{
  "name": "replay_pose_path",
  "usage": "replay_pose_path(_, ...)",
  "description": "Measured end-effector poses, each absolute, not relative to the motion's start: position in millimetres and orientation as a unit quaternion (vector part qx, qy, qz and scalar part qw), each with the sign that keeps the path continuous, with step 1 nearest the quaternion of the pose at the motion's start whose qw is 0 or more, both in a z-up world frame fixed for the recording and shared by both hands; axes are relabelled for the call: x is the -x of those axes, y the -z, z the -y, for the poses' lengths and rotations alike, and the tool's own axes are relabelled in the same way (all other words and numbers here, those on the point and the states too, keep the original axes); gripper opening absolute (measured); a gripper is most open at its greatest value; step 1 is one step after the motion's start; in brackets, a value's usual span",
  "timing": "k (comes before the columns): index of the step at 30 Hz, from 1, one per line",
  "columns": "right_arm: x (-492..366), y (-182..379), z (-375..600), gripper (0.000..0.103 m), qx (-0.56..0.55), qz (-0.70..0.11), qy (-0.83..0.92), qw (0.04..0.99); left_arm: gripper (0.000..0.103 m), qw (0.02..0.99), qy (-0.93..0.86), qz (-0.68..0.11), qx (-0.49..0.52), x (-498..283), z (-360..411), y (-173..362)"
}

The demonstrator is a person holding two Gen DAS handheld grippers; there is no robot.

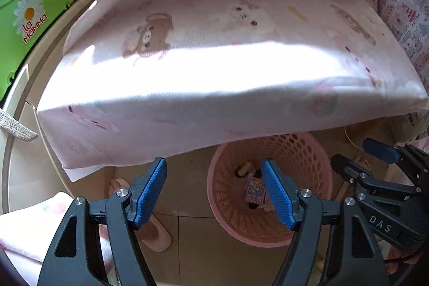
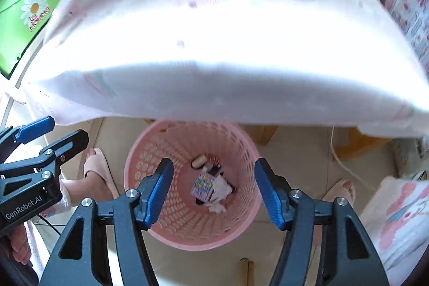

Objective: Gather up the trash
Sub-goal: 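Raise both open tools from the basket back toward the seat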

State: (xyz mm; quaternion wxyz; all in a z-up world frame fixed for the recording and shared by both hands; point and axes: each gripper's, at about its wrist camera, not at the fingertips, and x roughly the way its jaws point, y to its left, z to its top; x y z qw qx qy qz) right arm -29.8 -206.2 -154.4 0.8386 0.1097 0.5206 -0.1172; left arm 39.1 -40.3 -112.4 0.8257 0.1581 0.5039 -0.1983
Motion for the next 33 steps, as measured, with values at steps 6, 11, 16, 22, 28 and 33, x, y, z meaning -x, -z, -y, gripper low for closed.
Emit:
replay_pose_path(6, 39.4, 122.6, 200.3, 0.071, -0.078, -0.481, 0.119, 0.865, 0.079, 0.852, 0.198, -0.458, -0.161, -33.2, 33.1, 85.1)
replay_pose_path(11, 50.5, 93.0, 195.9, 0.085, -0.064, -0.435, 0.111, 0.892, 0.097, 0.873, 0.21, -0.414, -0.152, -26.1, 24.3, 58.1)
replay_pose_path(16, 58.0, 69.7, 193.4, 0.087, -0.08, -0.387, 0.11, 0.912, 0.102, 0.898, 0.199, -0.371, -0.131, -23.5, 10.5, 36.0)
replay_pose_path(22, 60.2, 42.9, 188.3, 0.087, -0.059, -0.344, 0.118, 0.93, 0.102, 0.909, 0.194, -0.355, -0.103, -24.1, 3.8, 25.0)
replay_pose_path(28, 65.9, 31.3, 183.4, 0.088, -0.048, -0.319, 0.119, 0.939, 0.102, 0.924, 0.201, -0.317, -0.074, -19.4, -5.0, 8.4)
replay_pose_path(33, 68.8, 26.8, 180.1, 0.097, -0.038, -0.309, 0.119, 0.943, 0.102, 0.931, 0.195, -0.298, -0.079, -16.6, -5.6, 4.8)
